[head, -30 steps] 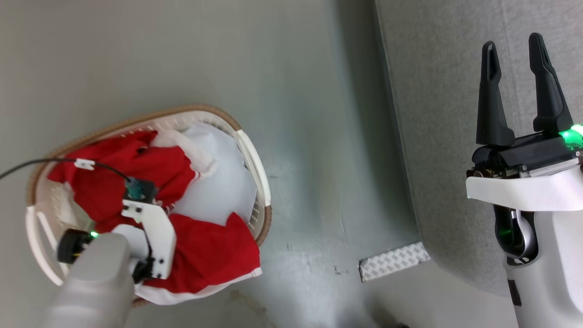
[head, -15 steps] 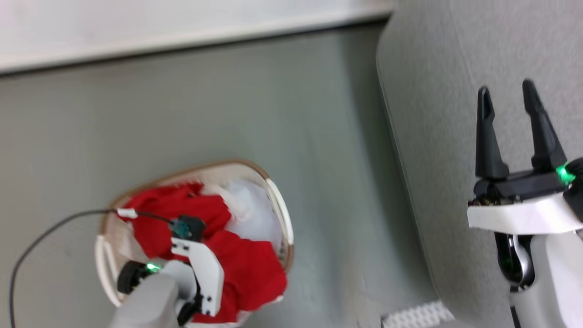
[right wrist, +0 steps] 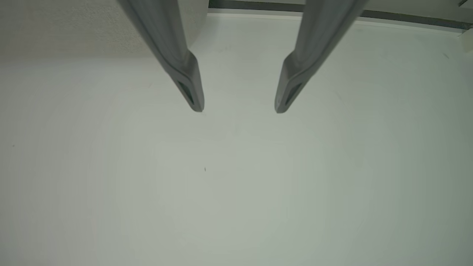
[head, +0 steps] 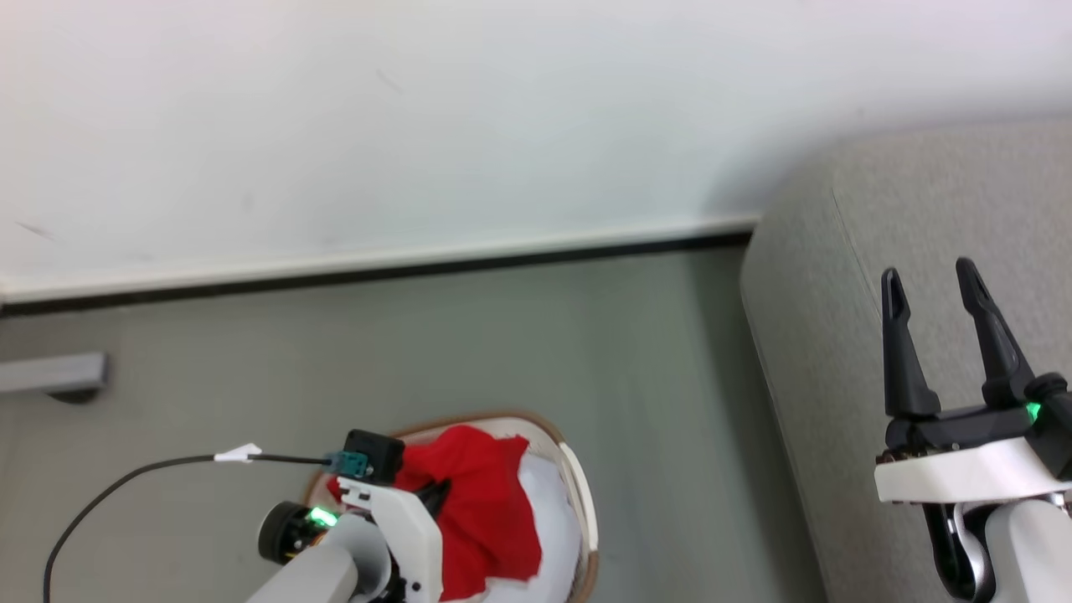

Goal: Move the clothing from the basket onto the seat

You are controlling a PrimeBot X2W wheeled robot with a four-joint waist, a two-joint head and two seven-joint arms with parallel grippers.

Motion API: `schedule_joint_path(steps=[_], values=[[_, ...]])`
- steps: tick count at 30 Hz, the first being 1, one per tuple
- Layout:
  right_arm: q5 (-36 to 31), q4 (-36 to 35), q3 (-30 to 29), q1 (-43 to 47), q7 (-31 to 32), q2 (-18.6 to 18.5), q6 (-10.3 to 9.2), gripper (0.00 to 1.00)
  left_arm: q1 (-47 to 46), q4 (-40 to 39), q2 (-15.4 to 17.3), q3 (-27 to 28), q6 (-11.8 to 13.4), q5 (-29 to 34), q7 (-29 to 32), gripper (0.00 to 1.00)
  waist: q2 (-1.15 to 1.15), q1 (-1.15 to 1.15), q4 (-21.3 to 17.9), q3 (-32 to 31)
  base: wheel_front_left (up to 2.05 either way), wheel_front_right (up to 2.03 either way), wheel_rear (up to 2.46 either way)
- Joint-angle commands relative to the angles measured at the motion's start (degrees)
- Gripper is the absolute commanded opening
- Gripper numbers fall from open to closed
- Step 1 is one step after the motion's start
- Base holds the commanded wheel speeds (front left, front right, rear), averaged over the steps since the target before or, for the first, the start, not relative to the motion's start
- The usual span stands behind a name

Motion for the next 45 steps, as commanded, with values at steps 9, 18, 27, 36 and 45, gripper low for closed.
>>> schedule_joint_path(steps=[9, 18, 27, 36, 45], values=[[1.12, 0.65, 1.34, 4.47, 0.0, -1.6, -0.12, 1.0, 1.29, -6.64, 1.53, 0.73, 0.98, -1.99, -8.14, 0.0, 0.0, 0.01, 4.07, -8.87, 0.0, 0.0, 0.0], [1.97, -0.35, 3.38, 6.54, 0.0, -1.17, -0.12, 1.0, 2.59, -22.15, 5.44, 4.36, 6.66, -0.08, -11.87, 0.0, 0.0, 0.01, 3.68, -11.32, 0.0, 0.0, 0.0], [2.75, -0.65, 4.61, 8.31, 0.0, -0.02, -0.12, 1.0, 5.48, -41.28, 10.13, 6.65, 12.42, 3.51, -12.36, 0.0, 0.0, 0.01, 3.55, -11.94, 0.0, 0.0, 0.0], [3.6, -0.68, 9.17, 7.5, 0.0, -0.29, -0.12, 1.0, 7.44, -48.45, 12.19, 6.9, 14.81, 3.51, -10.67, 0.0, 0.0, 0.01, 2.82, -11.62, 0.0, 0.0, 0.0], [4.9, 0.77, 24.56, 4.17, 0.01, -3.36, -0.12, 1.0, 6.07, -49.63, 12.07, 6.47, 14.74, 3.59, -10.43, 0.0, 0.0, 0.01, 2.54, -11.58, 0.0, 0.0, 0.0]])
